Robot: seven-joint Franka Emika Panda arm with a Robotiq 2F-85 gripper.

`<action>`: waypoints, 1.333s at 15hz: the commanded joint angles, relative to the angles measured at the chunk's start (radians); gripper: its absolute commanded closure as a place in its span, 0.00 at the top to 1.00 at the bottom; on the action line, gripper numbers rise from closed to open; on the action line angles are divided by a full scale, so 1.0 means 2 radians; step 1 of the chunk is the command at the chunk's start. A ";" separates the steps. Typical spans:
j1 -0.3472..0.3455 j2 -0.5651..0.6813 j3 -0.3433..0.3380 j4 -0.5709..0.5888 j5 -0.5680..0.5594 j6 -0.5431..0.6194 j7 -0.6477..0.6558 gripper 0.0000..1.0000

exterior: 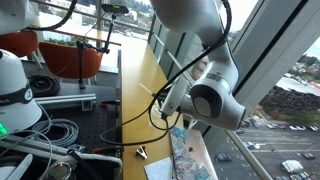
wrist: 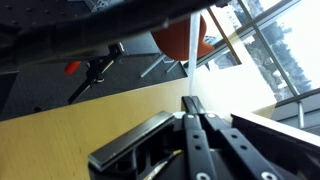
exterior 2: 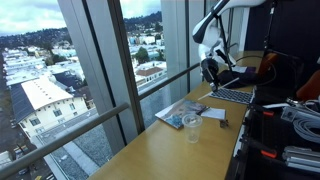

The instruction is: Put the straw in the plastic cup

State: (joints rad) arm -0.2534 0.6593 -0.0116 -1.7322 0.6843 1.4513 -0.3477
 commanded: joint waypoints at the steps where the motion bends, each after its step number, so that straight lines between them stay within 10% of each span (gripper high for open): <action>1: -0.014 0.052 0.005 0.059 0.034 -0.064 0.020 0.00; 20: -0.013 0.238 0.008 0.208 0.141 -0.140 0.107 0.00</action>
State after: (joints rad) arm -0.2753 1.0822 -0.0002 -1.3855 0.9362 1.2173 -0.1851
